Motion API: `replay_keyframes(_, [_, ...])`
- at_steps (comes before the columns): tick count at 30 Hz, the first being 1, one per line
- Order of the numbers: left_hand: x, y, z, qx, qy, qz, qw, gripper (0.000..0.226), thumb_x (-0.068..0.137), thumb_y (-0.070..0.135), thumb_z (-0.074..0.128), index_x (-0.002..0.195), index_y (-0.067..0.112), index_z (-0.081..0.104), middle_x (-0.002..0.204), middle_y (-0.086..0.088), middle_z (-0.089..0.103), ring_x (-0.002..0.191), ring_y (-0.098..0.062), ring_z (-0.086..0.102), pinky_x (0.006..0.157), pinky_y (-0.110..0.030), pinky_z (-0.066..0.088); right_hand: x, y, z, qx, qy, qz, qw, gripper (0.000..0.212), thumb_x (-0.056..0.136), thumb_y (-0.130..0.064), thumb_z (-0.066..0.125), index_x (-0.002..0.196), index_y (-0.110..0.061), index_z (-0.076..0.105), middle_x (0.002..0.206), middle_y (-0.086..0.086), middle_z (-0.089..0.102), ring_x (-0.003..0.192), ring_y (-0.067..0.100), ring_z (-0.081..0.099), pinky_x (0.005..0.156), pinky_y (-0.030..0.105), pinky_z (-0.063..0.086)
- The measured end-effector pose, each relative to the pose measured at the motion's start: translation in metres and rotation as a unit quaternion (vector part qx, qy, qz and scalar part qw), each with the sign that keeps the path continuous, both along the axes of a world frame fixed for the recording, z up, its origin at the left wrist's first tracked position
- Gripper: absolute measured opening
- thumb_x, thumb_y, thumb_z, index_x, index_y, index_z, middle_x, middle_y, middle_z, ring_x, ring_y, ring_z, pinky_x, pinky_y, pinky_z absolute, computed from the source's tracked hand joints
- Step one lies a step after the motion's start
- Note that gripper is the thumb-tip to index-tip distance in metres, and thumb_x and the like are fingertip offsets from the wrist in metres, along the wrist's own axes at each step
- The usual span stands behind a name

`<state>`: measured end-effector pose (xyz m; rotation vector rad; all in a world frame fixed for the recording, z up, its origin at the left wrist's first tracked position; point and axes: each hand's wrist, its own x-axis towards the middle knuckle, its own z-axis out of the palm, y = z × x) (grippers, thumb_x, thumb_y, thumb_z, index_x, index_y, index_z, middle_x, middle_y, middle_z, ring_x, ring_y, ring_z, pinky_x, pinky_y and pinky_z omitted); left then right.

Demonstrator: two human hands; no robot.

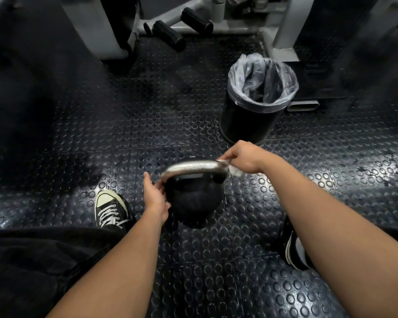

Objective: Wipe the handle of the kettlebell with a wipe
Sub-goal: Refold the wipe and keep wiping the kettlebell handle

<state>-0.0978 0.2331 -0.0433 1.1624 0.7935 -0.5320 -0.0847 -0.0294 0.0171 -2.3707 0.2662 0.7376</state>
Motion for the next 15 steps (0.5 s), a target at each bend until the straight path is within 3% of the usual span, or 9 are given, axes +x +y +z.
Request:
replay_keyframes(3, [0.000,0.000,0.000,-0.003,0.001,0.000,1.000,0.080,0.099,0.072,0.027,0.139,0.010,0.059,0.136,-0.013,0.064,0.129,-0.030,0.057,0.116,-0.057,0.036,-0.011,-0.003,-0.001,0.008,-0.003,-0.026,1.000,0.045,0.087,0.003,0.053,0.108,-0.030,0.076,0.092,-0.002,0.077,0.081,0.010,0.071,0.074,0.026,0.058])
replay_keyframes(7, [0.000,0.000,-0.001,-0.005,-0.003,0.002,1.000,0.079,0.100,0.071,0.027,0.138,0.010,0.059,0.134,-0.012,0.064,0.128,-0.029,0.057,0.116,-0.057,0.035,-0.013,0.010,-0.008,-0.024,-0.002,-0.032,0.999,0.053,0.085,0.004,0.048,0.115,-0.030,0.074,0.091,-0.004,0.076,0.075,0.008,0.069,0.066,0.025,0.058])
replay_keyframes(9, [0.001,-0.001,-0.002,-0.004,-0.002,0.002,1.000,0.079,0.100,0.071,0.027,0.137,0.010,0.060,0.134,-0.012,0.064,0.128,-0.029,0.057,0.117,-0.057,0.034,-0.015,0.013,0.000,-0.019,-0.018,-0.047,0.999,0.051,0.087,0.002,0.048,0.115,-0.033,0.074,0.091,-0.005,0.074,0.072,0.012,0.068,0.055,0.023,0.054])
replay_keyframes(12, [0.001,0.000,-0.004,-0.001,-0.001,0.004,1.000,0.078,0.099,0.072,0.027,0.134,0.011,0.062,0.133,-0.012,0.065,0.126,-0.029,0.058,0.116,-0.056,0.036,-0.031,0.014,0.001,-0.003,-0.044,-0.089,0.995,0.044,0.093,-0.005,0.049,0.120,-0.034,0.071,0.093,-0.003,0.074,0.072,0.019,0.066,0.056,0.029,0.055])
replay_keyframes(15, [0.000,-0.001,-0.003,-0.002,-0.007,-0.001,1.000,0.078,0.099,0.072,0.027,0.133,0.011,0.062,0.132,-0.012,0.066,0.125,-0.028,0.058,0.113,-0.053,0.038,-0.047,0.023,-0.015,-0.014,-0.053,-0.135,0.989,0.040,0.097,-0.009,0.049,0.130,-0.027,0.065,0.108,0.004,0.072,0.069,0.014,0.063,0.048,0.018,0.044])
